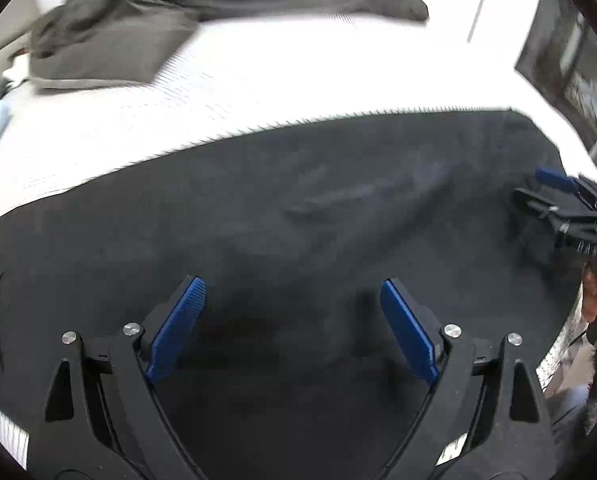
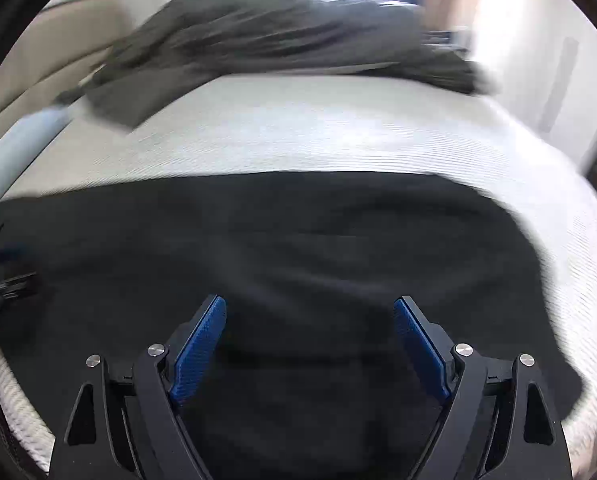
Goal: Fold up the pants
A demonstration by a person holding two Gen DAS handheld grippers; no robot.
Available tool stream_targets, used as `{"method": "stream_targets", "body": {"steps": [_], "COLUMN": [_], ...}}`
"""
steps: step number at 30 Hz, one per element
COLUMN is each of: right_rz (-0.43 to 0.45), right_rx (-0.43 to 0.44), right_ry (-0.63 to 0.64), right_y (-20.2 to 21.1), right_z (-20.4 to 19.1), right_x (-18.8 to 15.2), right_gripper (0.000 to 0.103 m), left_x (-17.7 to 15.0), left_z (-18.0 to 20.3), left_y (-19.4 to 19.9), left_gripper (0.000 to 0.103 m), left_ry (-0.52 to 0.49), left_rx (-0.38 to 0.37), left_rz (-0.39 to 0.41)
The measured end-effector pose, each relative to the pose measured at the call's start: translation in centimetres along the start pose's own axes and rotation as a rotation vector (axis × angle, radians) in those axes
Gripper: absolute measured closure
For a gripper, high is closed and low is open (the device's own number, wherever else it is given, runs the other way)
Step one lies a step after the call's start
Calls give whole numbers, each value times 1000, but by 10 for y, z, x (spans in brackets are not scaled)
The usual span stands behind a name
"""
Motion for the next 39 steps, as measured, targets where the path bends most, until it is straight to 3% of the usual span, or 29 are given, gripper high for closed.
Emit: {"method": "stream_targets", "body": {"steps": [3, 6, 9, 11, 15, 16, 20, 23, 24, 28, 30, 34, 35, 36, 37, 39], "right_rz": [-57, -67, -84, -86, -32, -17, 15, -49, -66, -151, -140, -120, -113, -109, -110, -92], "right_rx": [-8, -155, -349, -403, -361, -334, -82, 57, 73, 20, 15, -237, -278, -267, -188, -202], "right_ry": [89, 68, -60, -173, -183, -164, -88, -4, 27, 127, 137, 19, -32, -88, -139, -111], "right_y": [-22, -25, -17, -3, 40, 50, 66, 55, 47, 20, 30, 44, 48, 49, 52, 65], "right_z": [-27, -4, 64, 107, 119, 107, 21, -42, -48, -65, -57, 18, 39, 55, 61, 56], "right_x": [-1, 0, -11, -28, -37, -38, -19, -1, 8, 11, 8, 4, 0, -4, -9, -11], "right_gripper": [16, 16, 17, 16, 16, 16, 16, 16, 16, 16, 16, 13, 15, 19, 19, 21], "left_x": [-5, -5, -13, -17, -15, -10, 18, 31, 32, 31, 27, 21, 21, 24, 23, 21], "left_z": [4, -10, -37, -50, -51, -48, -30, -9, -4, -8, -18, -54, -62, -72, -72, -64], "left_y": [-15, -10, -3, 5, 16, 21, 26, 11, 3, -34, -35, -28, -27, -31, -30, -26], "left_gripper": [13, 13, 14, 14, 15, 15, 15, 15, 15, 15, 15, 15, 15, 15, 15, 15], "left_ry": [0, 16, 72, 100, 147, 151, 139, 125, 108, 47, 73, 129, 144, 148, 141, 117], "left_rx": [42, 73, 70, 83, 70, 67, 11, -41, -38, 60, 46, 131, 115, 93, 93, 132], "left_rz": [-59, -64, -49, -42, -31, -7, 75, 57, 37, -73, -78, -63, -60, -57, -57, -53]}}
Point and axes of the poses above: each gripper's, at about its wrist camera, not at the fingertips, and y roughly against the way its jaws point, z to its right, x to its top, the point moved 5 cm from there along -y, roughly the way its jaws point
